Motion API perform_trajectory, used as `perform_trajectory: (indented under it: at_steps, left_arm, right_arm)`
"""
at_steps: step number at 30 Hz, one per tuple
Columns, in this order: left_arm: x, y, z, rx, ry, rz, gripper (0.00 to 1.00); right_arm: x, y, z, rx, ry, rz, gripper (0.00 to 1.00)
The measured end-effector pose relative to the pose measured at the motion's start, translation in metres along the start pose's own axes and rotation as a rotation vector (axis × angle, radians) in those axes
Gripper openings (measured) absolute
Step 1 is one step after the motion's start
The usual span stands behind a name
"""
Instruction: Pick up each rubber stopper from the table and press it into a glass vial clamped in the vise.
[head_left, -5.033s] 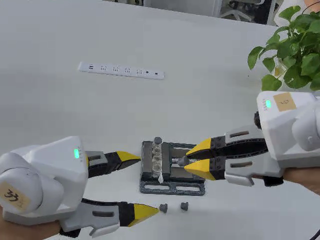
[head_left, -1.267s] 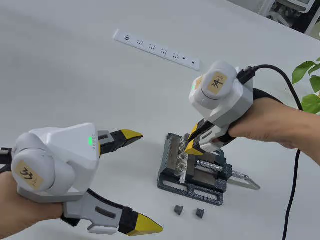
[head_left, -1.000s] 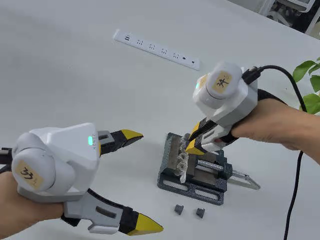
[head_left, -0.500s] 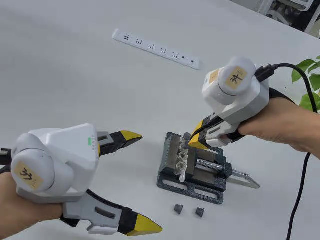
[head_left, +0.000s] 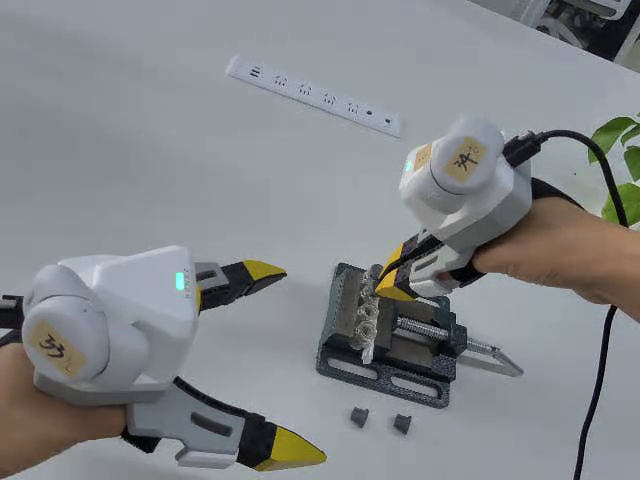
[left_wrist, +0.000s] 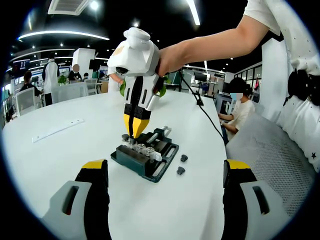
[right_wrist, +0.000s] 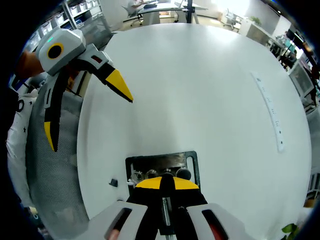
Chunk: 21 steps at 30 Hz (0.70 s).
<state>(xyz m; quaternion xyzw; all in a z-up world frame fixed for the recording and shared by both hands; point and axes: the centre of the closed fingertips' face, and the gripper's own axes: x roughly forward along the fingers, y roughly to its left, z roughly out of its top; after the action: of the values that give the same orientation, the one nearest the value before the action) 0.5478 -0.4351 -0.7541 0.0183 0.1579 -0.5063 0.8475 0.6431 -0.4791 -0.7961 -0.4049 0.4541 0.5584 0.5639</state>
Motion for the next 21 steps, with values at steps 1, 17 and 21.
perform_trajectory:
  at_steps: [1, 17, 21]
  left_arm:
    - [0.0000, 0.0003, 0.0001, -0.001, -0.001, 0.001, 0.95]
    - [0.0014, 0.0040, 0.0003, -0.005, -0.011, 0.005, 0.95]
    - [0.0020, 0.0044, 0.0005, -0.004, -0.013, 0.003, 0.95]
  right_arm:
    - [0.0003, -0.0003, -0.0001, 0.002, 0.001, 0.001, 0.01]
    - [0.0041, -0.0010, 0.0019, -0.042, 0.043, 0.016, 0.01]
    - [0.0055, -0.0018, 0.0025, -0.065, 0.078, 0.027, 0.01]
